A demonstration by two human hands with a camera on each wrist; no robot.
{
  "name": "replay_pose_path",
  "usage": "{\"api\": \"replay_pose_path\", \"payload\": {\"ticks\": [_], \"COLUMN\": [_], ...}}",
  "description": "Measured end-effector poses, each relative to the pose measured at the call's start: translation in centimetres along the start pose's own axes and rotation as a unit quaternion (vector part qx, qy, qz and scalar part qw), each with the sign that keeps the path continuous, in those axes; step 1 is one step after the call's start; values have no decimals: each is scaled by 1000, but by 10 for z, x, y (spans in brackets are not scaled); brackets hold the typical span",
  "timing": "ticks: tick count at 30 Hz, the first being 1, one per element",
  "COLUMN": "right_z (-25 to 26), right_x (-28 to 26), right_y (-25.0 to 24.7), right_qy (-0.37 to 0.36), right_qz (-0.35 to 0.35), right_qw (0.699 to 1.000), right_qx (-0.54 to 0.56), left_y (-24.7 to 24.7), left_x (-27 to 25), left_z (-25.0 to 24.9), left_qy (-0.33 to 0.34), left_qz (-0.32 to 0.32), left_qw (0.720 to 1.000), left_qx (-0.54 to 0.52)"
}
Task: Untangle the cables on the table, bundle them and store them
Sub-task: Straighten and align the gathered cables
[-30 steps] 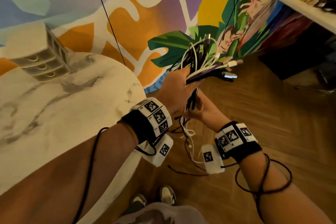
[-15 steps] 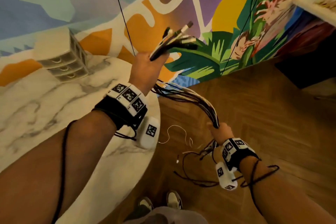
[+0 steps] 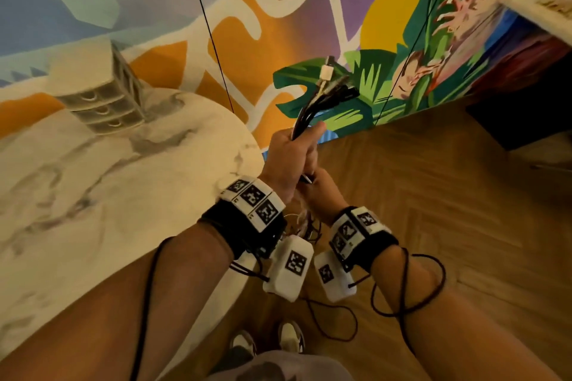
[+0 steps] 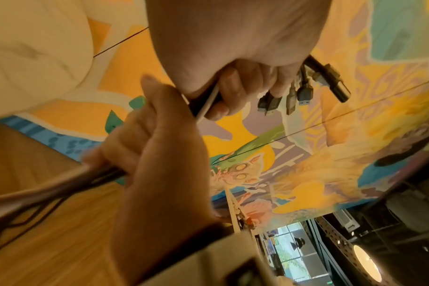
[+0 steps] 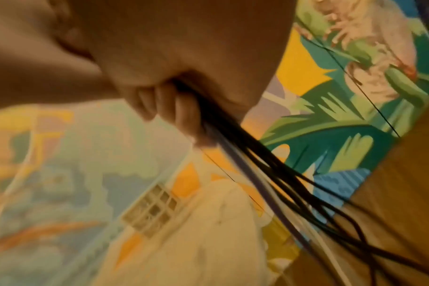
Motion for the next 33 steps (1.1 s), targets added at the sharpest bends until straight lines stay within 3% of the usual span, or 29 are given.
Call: {"api": "replay_pose_path", "payload": {"ticks": [7,10,12,14,16,20,25,28,33], "right_z": [-13,0,25,69,116,168,177,175,173], "right_x": [5,3,0,5,6,-9,-19,-22,-26], "right_y": [21,24,15,-6,-20,0,17,22,28], "right_qy": [44,17,-6,-18,0,-101,-215,-219,-234], "right_qz": [10,93,104,38,14,46,-22,4,-9], "right_qw": [999,992,994,995,984,994,965,960,959], "right_qx": [-30,-78,-18,90,177,18,-149,-172,-161], "left_y": [-28,-35,-42,-50,-53,-53,-62,-68,-77], "left_x": [13,8,3,1,-2,-6,-13,-17,-23], "left_z": [-35,-38,-43,-43,-42,-45,-60,-62,-58], "left_qy": [10,11,20,23,35,37,36,65,48], "left_qz": [-45,-59,-73,-81,-78,-44,-33,-58,-54], "left_qw": [998,995,990,986,979,967,962,964,954], "left_qx": [44,80,116,145,183,249,268,251,291]}}
Point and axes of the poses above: each hand's wrist, its own x-axis towards the middle knuckle, its own y-axis out of the palm, z = x × y, the point moved 5 cm from there along x, towards the middle knuckle, and after that the axes turned 10 degrees about y, right-handed, at the moved point
